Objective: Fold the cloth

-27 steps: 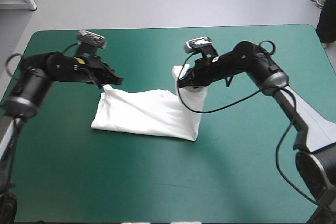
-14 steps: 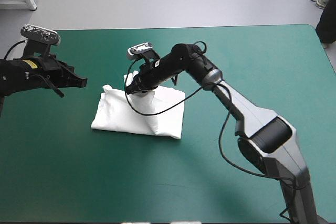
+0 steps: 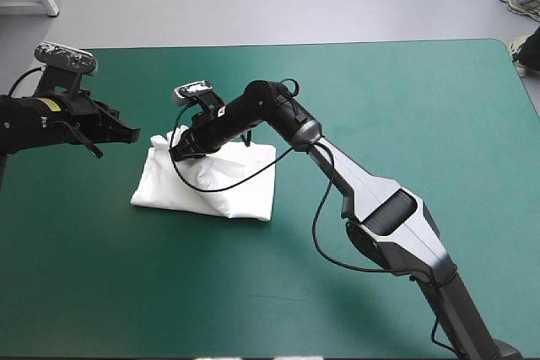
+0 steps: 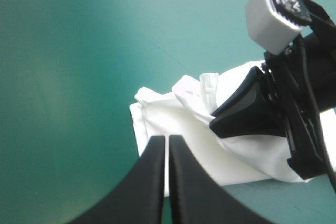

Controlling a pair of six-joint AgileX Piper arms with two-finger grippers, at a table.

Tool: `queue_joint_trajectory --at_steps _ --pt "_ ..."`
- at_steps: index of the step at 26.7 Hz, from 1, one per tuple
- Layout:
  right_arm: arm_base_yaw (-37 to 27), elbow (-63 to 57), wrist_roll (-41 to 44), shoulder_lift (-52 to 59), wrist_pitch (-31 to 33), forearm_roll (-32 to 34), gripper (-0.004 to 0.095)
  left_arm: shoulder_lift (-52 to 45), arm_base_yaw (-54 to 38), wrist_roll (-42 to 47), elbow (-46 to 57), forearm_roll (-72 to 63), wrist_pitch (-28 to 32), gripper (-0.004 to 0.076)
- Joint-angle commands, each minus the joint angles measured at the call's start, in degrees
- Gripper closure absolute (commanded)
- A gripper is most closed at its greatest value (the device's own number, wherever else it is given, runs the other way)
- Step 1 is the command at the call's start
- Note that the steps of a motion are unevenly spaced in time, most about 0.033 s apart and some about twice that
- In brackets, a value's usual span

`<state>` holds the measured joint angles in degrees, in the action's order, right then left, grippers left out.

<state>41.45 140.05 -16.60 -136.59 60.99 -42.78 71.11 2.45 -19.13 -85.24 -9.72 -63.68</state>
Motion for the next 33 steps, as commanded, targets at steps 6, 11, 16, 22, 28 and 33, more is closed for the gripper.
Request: queue_joint_trajectory --at_steps 6,11,16,22,28,33 --pt "0.0 2.2 -17.2 4.1 6.6 -25.7 0.0099 -1.4 0.0 0.6 -1.6 -1.2 2.8 0.0705" --pt "-0.8 2.3 -4.4 5.8 6.5 -9.9 0.0317 -1.4 0.0 0.5 -1.6 -1.2 2.3 0.0705" --pt "-2.2 -0.1 1.8 8.9 6.6 1.4 0.0426 -1.4 0.0 0.1 -1.6 -0.8 1.6 0.0705" --pt "-5.3 -13.9 2.2 17.6 6.5 7.5 0.0426 -1.4 0.0 0.4 -1.6 -0.4 1.3 0.0705" --pt "-10.1 -34.1 -0.4 22.0 -2.2 5.7 0.0421 -1.4 0.0 0.4 -1.6 -0.4 1.3 0.0705" --pt "-12.7 -44.0 -3.4 22.2 -11.0 0.4 0.0346 -1.4 0.0 0.1 -1.6 -0.4 1.3 0.0705"
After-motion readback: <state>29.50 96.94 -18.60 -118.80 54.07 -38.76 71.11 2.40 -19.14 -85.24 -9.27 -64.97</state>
